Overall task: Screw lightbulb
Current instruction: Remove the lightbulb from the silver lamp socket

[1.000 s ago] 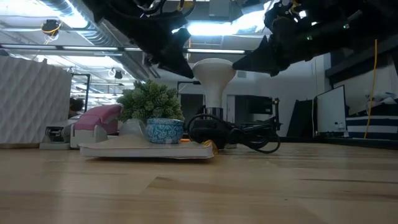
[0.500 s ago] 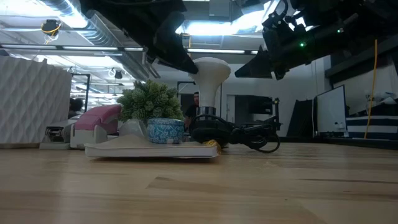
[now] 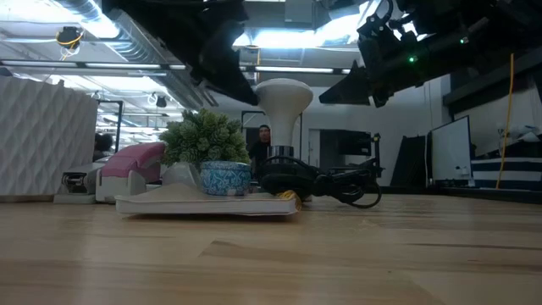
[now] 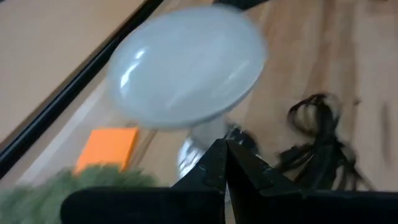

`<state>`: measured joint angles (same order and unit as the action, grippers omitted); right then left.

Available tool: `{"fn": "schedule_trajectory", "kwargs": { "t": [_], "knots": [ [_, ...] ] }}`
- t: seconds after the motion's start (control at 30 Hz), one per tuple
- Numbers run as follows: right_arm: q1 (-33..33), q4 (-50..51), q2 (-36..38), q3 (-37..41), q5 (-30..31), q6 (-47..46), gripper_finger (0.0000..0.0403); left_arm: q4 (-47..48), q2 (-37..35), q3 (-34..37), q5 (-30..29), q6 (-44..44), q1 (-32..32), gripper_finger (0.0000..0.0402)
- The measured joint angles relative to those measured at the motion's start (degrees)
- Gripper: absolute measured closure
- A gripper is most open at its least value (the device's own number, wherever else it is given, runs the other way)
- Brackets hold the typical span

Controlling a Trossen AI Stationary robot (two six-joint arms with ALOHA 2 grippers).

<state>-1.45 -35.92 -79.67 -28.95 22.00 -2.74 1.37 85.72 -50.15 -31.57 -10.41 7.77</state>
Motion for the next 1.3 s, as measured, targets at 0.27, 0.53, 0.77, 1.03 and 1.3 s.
{"fn": "schedule_trajectory", "kwargs": {
  "t": [0.27, 0.53, 0.77, 1.03, 1.3],
  "knots": [
    [0.0, 0.0, 0.0, 0.0, -1.3, 0.1, 0.0391, 7.4, -1.9, 0.0, -5.8, -5.7, 1.3, 0.0401],
    [0.0, -0.4, 1.1, 0.0, -8.2, 0.2, 0.0391, 6.3, -2.0, 0.0, -12.3, -6.0, 0.5, 0.0401],
    [-0.1, -0.7, 2.4, 0.0, -16.7, -0.3, 0.0391, 4.5, -2.0, 0.0, -12.5, -6.1, -1.7, 0.0401],
    [-0.1, -1.5, 0.6, 0.0, -21.2, -0.3, 0.0391, 1.6, -2.0, 0.0, -12.5, -5.6, -4.4, 0.0401],
    [0.0, -9.0, -2.7, 0.0, -20.9, 0.2, 0.0391, -2.0, -2.0, 0.0, -9.6, -2.6, -6.1, 0.0401]
  ]
}}
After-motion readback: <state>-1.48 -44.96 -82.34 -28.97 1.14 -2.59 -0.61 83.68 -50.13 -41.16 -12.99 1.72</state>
